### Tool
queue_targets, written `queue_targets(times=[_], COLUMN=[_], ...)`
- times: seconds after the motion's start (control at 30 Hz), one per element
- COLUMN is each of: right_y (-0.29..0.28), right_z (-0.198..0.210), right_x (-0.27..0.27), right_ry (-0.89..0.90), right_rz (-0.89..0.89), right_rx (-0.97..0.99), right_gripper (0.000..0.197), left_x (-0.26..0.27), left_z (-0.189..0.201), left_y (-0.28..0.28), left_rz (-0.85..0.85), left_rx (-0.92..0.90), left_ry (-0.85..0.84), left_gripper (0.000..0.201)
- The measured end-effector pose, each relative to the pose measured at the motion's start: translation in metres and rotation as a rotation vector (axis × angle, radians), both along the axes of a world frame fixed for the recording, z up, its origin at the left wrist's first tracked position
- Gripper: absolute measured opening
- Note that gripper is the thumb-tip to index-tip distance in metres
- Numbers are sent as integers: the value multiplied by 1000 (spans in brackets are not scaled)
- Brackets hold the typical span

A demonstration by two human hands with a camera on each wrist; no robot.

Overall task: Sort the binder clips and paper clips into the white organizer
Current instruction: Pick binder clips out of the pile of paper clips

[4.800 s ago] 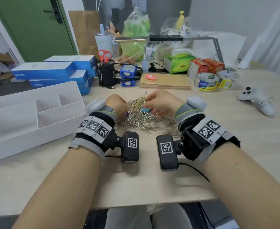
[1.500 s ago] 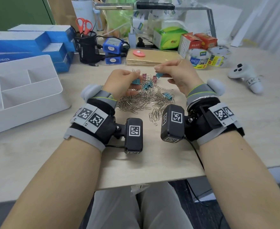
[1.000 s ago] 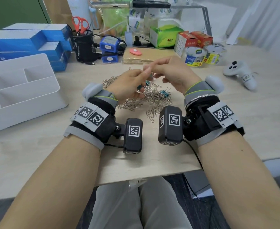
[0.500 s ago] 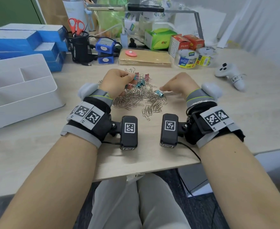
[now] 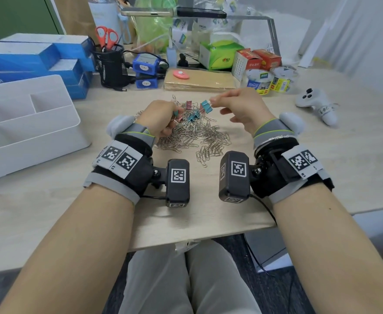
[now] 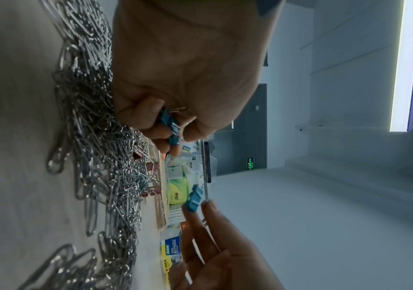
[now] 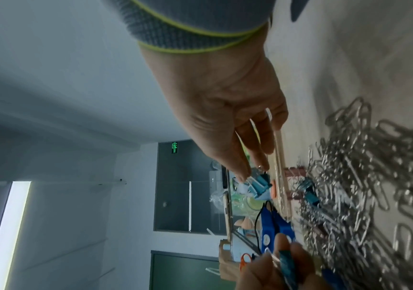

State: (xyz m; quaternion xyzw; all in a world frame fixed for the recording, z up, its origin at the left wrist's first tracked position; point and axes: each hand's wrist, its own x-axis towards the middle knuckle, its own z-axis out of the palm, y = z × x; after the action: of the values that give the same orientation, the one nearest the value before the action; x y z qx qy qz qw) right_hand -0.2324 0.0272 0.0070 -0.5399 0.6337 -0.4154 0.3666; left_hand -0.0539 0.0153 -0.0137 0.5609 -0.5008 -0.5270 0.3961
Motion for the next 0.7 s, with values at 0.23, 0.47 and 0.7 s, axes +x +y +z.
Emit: queue_targets(times=[0.23, 0.47, 0.7], right_y=[-5, -15, -35], right_z=[15, 17, 4], right_x=[42, 62, 42], right_ry=[-9, 46, 175], right_rz=[117, 234, -10], right_rx=[-93, -64, 22], right_gripper=[9, 8, 33], left_x=[3, 9, 18], left_z=[2, 0, -2], left_y=[-2, -4, -8], left_rz=[-3, 22, 176], left_rx=[-39, -119, -68], left_ry=[51, 177, 260], left_gripper=[59, 39, 28])
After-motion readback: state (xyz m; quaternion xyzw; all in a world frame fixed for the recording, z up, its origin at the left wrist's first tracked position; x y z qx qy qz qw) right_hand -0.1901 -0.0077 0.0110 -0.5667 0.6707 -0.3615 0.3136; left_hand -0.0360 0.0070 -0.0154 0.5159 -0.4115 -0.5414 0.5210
